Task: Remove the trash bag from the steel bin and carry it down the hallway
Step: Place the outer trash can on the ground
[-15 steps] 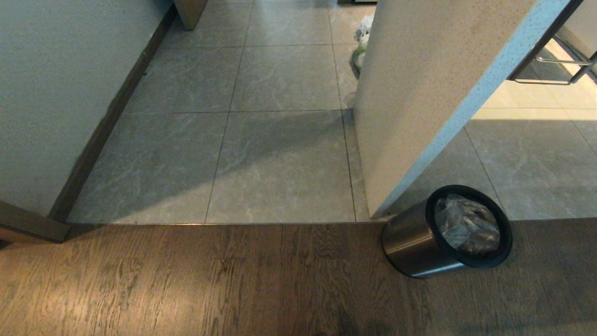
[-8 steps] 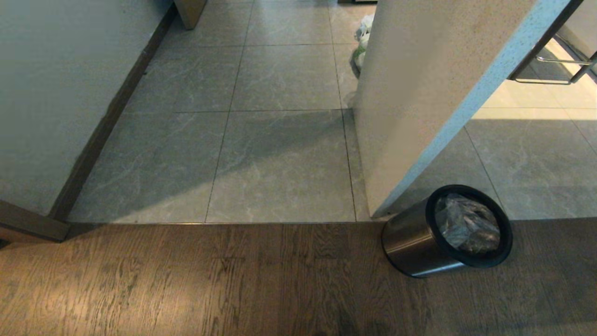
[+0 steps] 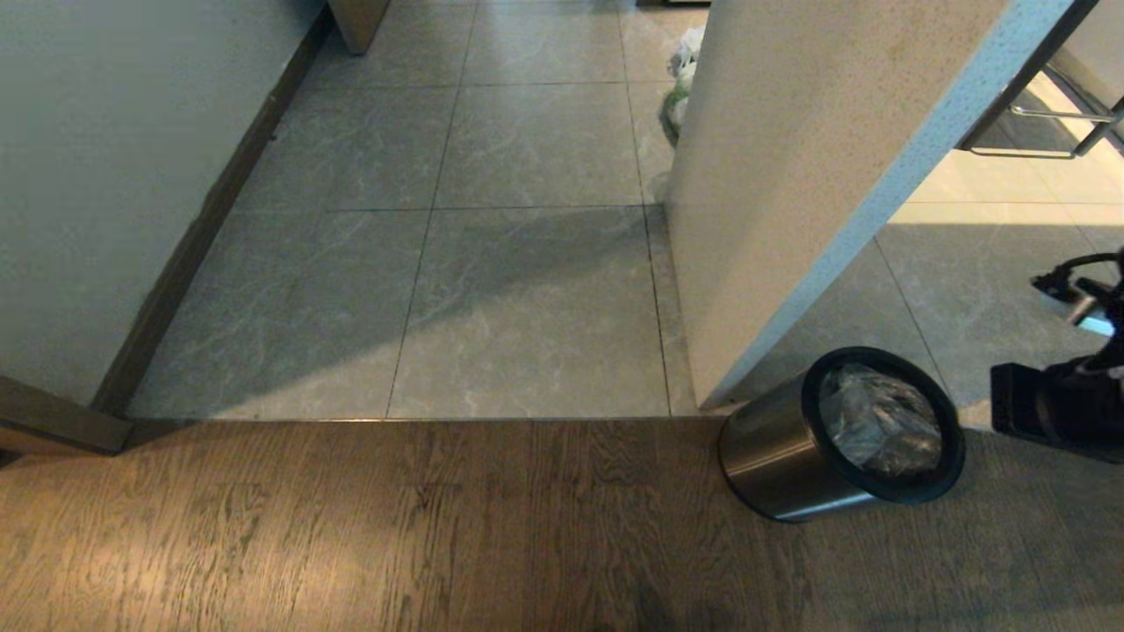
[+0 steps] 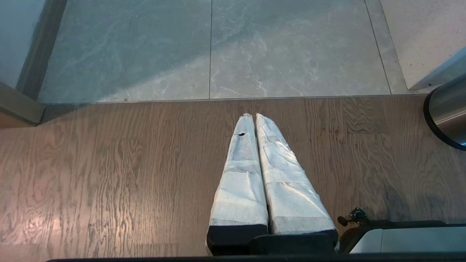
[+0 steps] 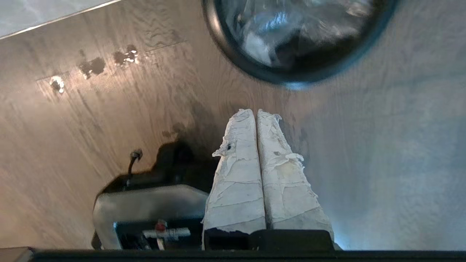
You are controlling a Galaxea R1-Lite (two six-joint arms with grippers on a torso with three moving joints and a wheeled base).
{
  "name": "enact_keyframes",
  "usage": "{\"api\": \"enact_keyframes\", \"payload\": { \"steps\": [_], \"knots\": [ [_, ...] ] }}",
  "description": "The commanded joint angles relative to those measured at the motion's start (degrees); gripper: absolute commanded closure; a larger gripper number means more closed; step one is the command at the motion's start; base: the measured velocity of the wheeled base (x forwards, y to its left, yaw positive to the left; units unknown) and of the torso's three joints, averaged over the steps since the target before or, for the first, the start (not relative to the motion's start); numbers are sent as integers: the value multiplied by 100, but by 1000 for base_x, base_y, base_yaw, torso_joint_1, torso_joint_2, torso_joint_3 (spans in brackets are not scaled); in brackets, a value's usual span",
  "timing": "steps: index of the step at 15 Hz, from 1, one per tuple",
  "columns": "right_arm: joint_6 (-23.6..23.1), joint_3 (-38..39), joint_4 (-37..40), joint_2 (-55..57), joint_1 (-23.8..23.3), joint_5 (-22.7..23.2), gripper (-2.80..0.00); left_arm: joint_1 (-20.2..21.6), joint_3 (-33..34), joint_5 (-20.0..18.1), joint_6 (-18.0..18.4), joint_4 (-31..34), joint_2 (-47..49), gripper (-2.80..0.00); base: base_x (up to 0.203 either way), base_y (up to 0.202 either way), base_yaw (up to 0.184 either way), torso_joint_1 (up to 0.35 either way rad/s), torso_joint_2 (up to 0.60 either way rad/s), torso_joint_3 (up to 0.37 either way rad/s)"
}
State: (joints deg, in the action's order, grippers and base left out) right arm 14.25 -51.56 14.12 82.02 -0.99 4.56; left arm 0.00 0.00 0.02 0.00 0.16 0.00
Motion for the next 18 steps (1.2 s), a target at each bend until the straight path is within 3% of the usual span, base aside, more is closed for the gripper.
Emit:
{"api": "enact_keyframes", "payload": {
  "steps": [1,2,3,8,14,18],
  "knots": [
    [0,127,-815,1111,-112,383,0,0,0,1,0,2,0,0,0,0,0,0,0,0],
    [-8,173,-1146,1406,-166,745,-168,0,0,3,0,2,0,0,0,0,0,0,0,0],
    [-26,240,-1378,1654,-199,1115,-280,0,0,-2,0,2,0,0,0,0,0,0,0,0],
    [-481,58,-1815,2503,-266,1654,-280,0,0,3,0,2,0,0,0,0,0,0,0,0],
    [-540,-45,-2123,2858,-333,1681,-280,0,0,-2,0,2,0,0,0,0,0,0,0,0],
    [-538,-130,-2062,2872,-323,2325,-280,0,0,2,0,2,0,0,0,0,0,0,0,0]
  ]
}}
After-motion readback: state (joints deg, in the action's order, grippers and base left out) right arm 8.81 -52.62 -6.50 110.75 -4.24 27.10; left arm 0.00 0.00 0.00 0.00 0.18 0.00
